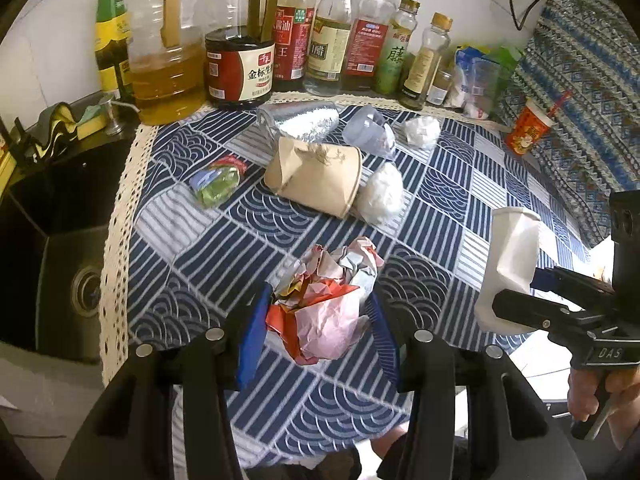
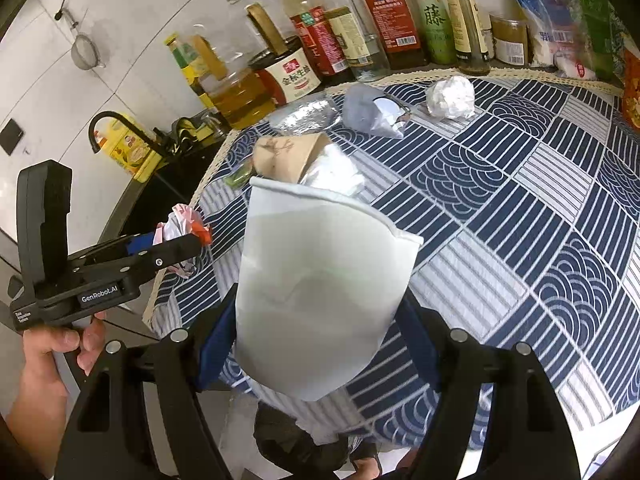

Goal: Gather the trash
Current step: 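Carry the wrapper and white paper down over the black trash bin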

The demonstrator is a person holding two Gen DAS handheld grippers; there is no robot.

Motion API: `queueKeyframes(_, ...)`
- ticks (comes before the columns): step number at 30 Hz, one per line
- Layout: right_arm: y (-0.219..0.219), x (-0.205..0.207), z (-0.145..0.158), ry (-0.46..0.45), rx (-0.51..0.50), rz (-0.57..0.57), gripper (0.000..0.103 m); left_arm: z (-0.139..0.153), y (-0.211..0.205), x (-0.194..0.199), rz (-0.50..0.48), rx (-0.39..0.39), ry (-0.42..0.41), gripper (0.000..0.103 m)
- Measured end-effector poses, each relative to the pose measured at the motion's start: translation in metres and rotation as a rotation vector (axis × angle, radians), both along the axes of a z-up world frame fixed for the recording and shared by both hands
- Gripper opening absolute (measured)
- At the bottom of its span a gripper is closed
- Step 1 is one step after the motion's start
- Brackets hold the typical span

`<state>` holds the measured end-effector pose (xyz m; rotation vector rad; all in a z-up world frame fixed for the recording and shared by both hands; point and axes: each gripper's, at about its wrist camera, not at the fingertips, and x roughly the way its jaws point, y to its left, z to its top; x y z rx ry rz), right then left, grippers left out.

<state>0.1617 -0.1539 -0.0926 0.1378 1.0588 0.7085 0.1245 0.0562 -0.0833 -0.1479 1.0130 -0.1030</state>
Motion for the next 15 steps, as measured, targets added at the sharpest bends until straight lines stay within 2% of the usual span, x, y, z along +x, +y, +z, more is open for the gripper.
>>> queueKeyframes(15,0.015,-0.068,0.007,-0.025,-0.013,0.039,0.074,0.005,0.008,-0.077,0.019,-0.04,-0.033,0.046)
